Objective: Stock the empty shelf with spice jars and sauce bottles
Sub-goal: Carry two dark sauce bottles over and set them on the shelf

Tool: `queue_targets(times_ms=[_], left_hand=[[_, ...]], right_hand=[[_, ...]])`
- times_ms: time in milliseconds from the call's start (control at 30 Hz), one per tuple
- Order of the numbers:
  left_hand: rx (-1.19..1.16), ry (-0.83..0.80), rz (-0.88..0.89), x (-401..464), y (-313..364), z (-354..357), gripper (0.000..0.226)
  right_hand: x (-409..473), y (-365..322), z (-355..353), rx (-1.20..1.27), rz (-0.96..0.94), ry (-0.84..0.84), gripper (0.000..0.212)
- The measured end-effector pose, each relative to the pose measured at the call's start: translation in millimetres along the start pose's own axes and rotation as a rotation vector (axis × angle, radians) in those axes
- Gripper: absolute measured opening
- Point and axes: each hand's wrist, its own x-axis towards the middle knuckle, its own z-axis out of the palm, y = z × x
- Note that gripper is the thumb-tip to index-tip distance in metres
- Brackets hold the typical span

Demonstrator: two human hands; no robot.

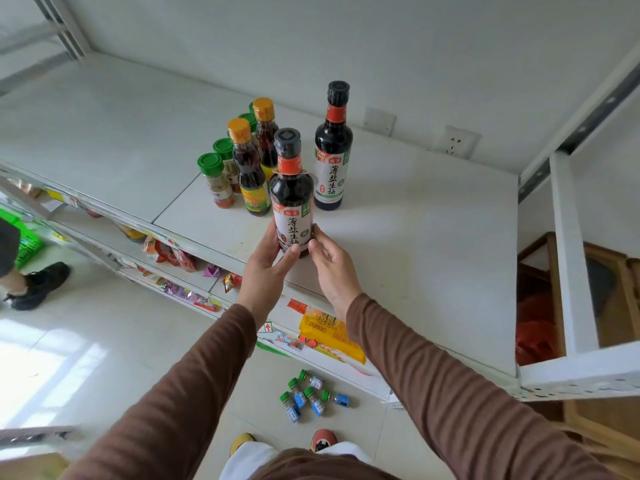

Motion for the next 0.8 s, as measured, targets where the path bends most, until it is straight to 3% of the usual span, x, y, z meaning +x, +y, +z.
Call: queue_targets(times_ms=[667, 800], left_hand=[[0.067, -0.081, -0.046, 52, 13, 3, 0.063], [0.185, 0.009, -0.085, 38, 8, -1, 0.069]], right_hand=[[34, -21, -3, -0.095, 0.039, 0.066, 0.040], [20, -26, -2, -0.139, 0.037, 0.044, 0.046]])
